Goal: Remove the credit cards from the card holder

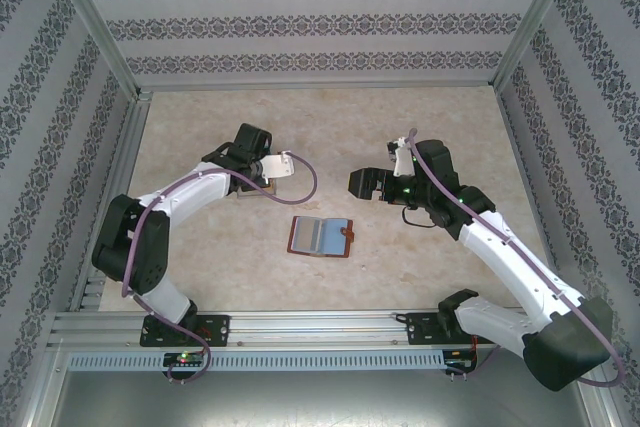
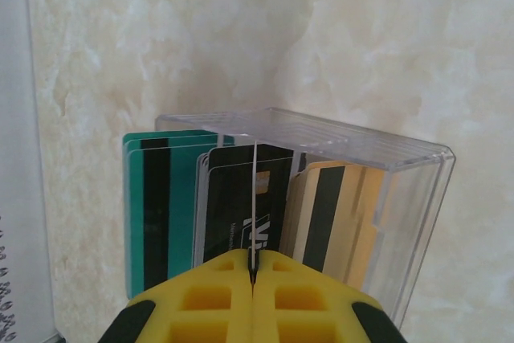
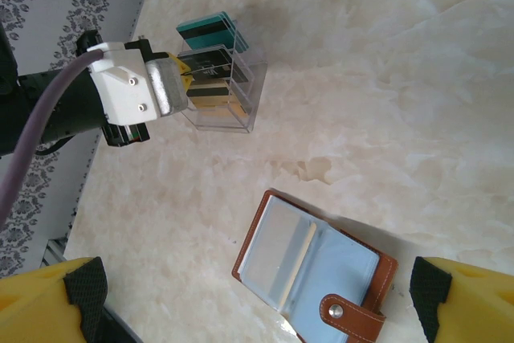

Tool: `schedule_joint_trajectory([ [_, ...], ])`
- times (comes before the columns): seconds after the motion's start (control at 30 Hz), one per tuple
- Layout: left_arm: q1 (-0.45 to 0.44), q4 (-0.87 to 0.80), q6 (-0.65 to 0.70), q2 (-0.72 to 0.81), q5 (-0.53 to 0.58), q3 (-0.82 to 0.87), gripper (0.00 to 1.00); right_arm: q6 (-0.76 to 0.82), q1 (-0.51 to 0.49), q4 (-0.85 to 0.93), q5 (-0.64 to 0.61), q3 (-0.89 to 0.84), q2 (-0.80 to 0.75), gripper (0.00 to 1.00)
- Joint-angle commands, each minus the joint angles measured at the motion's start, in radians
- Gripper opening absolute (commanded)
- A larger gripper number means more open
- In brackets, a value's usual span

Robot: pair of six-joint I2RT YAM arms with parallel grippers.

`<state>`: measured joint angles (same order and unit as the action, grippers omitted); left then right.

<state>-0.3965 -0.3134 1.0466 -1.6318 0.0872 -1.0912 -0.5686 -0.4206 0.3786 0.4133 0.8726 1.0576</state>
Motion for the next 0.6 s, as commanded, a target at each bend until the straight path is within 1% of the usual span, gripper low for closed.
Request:
schedule_joint_trajectory([
  [0.0, 0.018, 0.034, 0.039, -0.015, 0.002, 0.007, 0.0, 0.009, 0.011, 0.004, 0.018, 0.026, 0.004, 0.98],
  [0.5, 0.04, 0.056, 0.037, -0.061, 0.017, 0.008, 0.0, 0.013, 0.02, -0.004, 0.033, 0.035, 0.039, 0.98],
  [0.57, 0.041, 0.06, 0.03, -0.069, 0.021, 0.004, 0.09, 0.013, 0.02, -0.003, 0.035, 0.035, 0.041, 0.98],
])
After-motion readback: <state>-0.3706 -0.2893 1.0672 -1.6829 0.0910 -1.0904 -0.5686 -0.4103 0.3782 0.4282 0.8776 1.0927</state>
